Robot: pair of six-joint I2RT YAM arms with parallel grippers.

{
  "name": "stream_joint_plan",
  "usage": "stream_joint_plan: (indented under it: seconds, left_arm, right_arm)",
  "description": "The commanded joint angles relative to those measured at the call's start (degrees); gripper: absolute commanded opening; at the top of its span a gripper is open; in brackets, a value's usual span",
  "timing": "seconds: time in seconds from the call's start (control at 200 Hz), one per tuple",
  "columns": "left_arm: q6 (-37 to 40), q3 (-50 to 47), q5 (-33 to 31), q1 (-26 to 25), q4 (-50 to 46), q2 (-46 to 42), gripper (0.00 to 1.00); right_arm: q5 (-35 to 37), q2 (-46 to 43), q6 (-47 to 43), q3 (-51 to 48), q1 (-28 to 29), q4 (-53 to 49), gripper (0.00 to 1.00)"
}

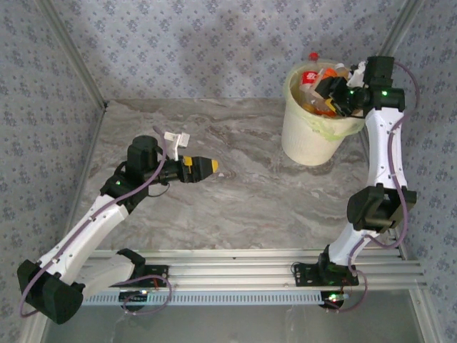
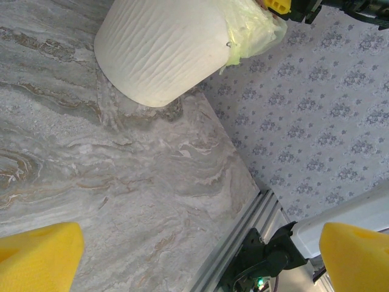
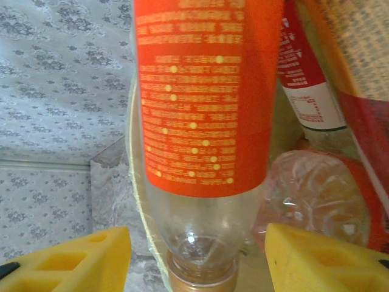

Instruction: Put the plastic bottles in the bin

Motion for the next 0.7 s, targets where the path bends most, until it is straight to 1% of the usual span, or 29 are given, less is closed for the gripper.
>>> stream_joint_plan:
  seconds: [0.0,0.165,0.305,0.47,0.575,0.625,0.695]
  left_arm:
    - [0.8,0.1,-0.4,-0.5,-0.2,-1.3,1.0]
    - [1.3,0.1,-0.8,-0.5,-0.5,-1.7,1.0]
    - [4.1,0.3,-5.3,-0.5,-3.5,-3.4,1.0]
    - [9.3,0.8,-11.7,-0.5,-6.3,-7.3,1.0]
    - [12.4,2.1,-15.4,-0.5,-9.3,-9.3,1.0]
    - [13.7,2.7,-16.7,-0.5,-10.4,-10.2,1.0]
    - [15.1,3.0,-18.8,-0.5,-11.2,-11.3,1.0]
  right_arm:
    - [2.2,-3.4,-1.5,1.6,-1.2,-2.5,0.61]
    - [5.3,-6.8,-3.9,1.7,-1.2,-2.4,0.59]
    - [9.6,-11.4,-7.5,-1.0,-0.2,-1.0,0.58]
    - [14.3,-20.2,-12.3,-9.4,2.4,3.5,0.58]
    - [17.2,-26.3,-15.2,-15.5,4.7,6.0,0.63]
    - [17.9,-29.3,-16.5,-18.7,5.5,7.7,0.69]
    - [18.4,-33.2,-18.0,-23.0,6.8,9.8,0.8]
